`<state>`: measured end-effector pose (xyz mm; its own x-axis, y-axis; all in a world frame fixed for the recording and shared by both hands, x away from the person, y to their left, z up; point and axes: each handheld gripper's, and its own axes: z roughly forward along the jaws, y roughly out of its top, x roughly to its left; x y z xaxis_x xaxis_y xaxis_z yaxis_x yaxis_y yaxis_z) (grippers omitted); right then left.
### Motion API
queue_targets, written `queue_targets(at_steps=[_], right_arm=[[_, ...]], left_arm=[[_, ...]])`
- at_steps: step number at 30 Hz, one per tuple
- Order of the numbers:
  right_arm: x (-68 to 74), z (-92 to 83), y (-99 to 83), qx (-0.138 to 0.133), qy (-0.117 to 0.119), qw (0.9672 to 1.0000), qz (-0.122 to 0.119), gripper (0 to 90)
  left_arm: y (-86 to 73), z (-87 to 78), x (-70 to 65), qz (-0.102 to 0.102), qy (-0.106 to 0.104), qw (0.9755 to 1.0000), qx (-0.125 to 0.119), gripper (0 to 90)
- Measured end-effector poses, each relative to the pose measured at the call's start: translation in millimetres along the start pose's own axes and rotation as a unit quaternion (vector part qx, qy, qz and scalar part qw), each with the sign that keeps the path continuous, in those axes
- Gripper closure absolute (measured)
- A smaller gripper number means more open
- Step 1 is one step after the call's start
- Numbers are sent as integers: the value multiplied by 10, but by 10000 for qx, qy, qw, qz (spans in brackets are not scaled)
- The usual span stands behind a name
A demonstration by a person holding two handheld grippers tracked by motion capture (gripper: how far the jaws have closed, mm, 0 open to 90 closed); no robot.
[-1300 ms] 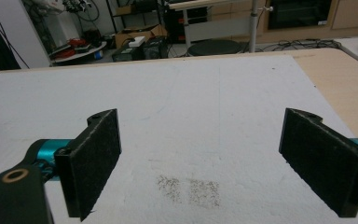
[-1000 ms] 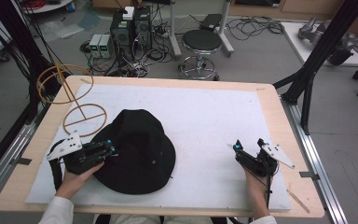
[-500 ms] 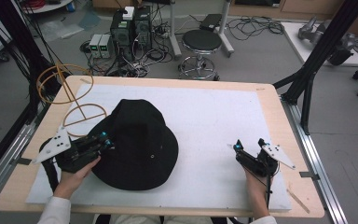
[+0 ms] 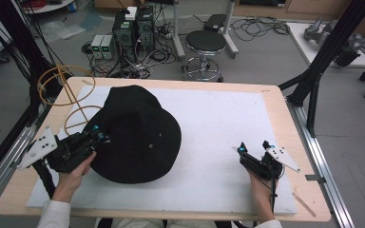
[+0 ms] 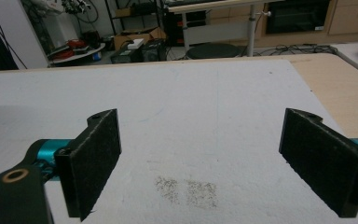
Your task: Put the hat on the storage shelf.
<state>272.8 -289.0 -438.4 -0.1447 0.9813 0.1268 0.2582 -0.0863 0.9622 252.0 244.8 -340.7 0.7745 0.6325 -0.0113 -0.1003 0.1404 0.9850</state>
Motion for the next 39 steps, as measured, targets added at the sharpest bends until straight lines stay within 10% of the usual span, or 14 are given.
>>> queue_targets(at_steps=[17, 28, 39], right_arm=[[58, 42, 6, -21, 130, 9998, -136, 120], [68, 29, 4, -39, 181, 9997, -163, 120], [72, 26, 4, -33, 209, 9997, -154, 120]], left_arm=[[287, 36, 83, 341, 570, 9946, -796, 872], [539, 158, 243, 665, 1614, 9749, -1379, 871], [785, 148, 266, 1135, 2140, 9588, -1486, 871]])
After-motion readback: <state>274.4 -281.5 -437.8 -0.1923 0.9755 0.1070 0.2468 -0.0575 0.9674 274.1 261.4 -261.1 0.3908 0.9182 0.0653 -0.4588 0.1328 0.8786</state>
